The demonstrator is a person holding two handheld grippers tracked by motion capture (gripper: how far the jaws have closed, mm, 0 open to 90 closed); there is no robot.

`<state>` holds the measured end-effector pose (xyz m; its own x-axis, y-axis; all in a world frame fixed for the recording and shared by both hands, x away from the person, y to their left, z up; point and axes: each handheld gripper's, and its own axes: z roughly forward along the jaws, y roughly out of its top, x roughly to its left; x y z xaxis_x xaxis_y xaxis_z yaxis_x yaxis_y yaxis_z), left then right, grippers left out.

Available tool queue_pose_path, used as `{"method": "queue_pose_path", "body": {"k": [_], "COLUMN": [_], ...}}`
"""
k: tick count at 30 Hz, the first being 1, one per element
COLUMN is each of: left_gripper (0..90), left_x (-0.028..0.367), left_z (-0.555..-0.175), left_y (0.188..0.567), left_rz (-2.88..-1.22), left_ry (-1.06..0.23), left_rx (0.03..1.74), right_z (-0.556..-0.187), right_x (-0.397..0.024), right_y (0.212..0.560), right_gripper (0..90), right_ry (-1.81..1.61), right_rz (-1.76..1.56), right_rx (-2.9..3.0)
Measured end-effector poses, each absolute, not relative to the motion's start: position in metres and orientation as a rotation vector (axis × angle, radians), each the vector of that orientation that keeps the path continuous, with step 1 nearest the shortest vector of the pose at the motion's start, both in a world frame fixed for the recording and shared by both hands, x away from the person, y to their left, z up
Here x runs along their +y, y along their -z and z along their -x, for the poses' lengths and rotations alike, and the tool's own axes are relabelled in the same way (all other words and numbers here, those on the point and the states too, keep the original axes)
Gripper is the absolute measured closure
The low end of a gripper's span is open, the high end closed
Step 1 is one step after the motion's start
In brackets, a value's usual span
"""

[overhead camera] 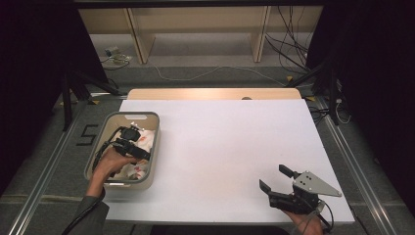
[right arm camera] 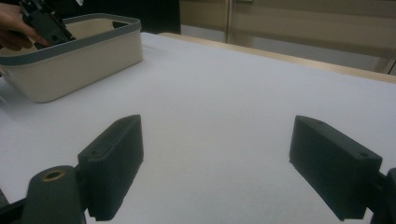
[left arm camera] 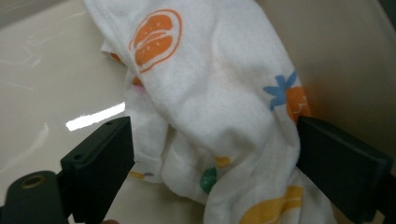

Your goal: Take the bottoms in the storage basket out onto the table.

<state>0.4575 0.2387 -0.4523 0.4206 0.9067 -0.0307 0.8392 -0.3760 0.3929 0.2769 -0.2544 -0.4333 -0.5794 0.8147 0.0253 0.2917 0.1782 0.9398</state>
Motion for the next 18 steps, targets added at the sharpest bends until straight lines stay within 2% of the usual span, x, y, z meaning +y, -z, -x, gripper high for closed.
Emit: {"method": "queue_pose_path", "body": {"k": [9,14,16,18], "left_gripper": [9.7,5.7,5.5,9.3], "left_x": [0.239,0.241,0.242,0.242], "left_z": [-0.463,-0.466,-0.466,-0.465], "left_y": [0.463,0.469,0.47,0.468], "left_rz": [-2.362,-2.347,-2.334,-2.338], "left_ry": [-0.265,-0.246,-0.232,-0.216], "left_rx": [1.567,1.588,1.592,1.577], "right_z": [-0.277,-0.278,-0.278,-0.278], "right_x": [-0.253,-0.252,-0.252,-0.252], "right_y": [0.434,0.435,0.435,0.435], "right_gripper": [18.5,18.6,18.6,18.7], "right_ry": [-1.39,-1.392,-1.388,-1.391], "right_rz": [-1.034,-1.029,-1.029,-1.032], "right_rx": [1.981,1.988,1.99,1.986]}}
